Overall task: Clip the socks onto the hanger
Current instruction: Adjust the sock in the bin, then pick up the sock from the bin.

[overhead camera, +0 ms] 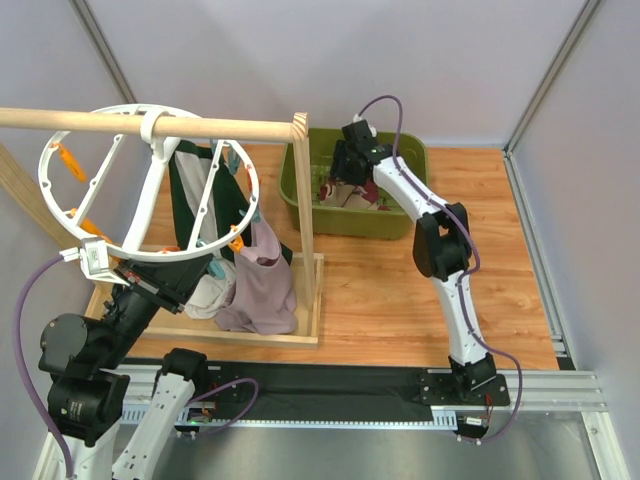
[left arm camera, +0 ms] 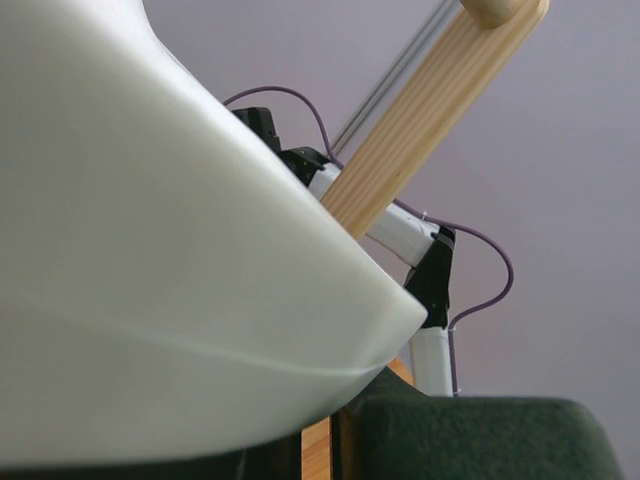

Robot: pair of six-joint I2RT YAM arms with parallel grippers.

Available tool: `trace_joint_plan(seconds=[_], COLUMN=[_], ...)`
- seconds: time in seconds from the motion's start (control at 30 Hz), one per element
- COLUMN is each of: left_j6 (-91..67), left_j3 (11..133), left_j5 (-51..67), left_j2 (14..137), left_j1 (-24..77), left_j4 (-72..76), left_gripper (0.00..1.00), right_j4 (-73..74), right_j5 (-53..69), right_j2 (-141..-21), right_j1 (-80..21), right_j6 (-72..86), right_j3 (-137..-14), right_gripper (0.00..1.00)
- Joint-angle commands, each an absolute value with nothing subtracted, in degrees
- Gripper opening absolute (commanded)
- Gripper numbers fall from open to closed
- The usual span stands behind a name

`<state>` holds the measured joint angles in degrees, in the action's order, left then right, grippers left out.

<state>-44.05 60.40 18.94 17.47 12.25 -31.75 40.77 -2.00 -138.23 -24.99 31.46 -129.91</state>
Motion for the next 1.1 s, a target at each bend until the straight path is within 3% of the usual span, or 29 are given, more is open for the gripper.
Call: trace_joint_plan(seconds=[0.0, 0.1, 0.23, 0.3, 0.33, 1.0, 1.07], left_j6=[-48.25, -47.81, -47.99, -47.9, -47.81, -47.9, -47.99], left_j3=[58.27, 58.88, 58.62, 58.54, 58.62, 58.54, 58.45], left_j5=[18.81, 18.28, 18.11, 18.11, 17.93, 16.08, 16.26], left_j2=[20.74, 20.83, 20.74, 20.65, 20.74, 19.34, 19.42], left_j1=[12.22, 12.22, 12.22, 12.22, 12.22, 12.22, 12.22], left_j4=[-46.58, -47.19, -46.58, -46.67, -46.67, -47.64, -47.37], left_gripper=[0.0, 0.0, 0.0, 0.0, 0.0, 0.0, 0.0], right_j4=[32.54, 28.39, 40.3, 44.19, 47.78, 50.89, 51.24], right_j5=[-9.22, -14.39, -19.15, -19.43, -19.34, -23.99, -24.26], right_j2=[-129.22, -125.25, -131.54, -136.2, -137.45, -147.83, -148.79], right_j1=[-24.52, -24.35, -23.12, -22.59, -22.33, -23.2, -23.47], right_j6=[33.66, 35.06, 38.14, 39.02, 40.15, 42.89, 42.72], right_j3=[-123.17, -120.41, -132.49, -137.53, -141.2, -143.08, -143.61], right_gripper=[0.57, 0.57, 0.59, 0.71, 0.72, 0.65, 0.61])
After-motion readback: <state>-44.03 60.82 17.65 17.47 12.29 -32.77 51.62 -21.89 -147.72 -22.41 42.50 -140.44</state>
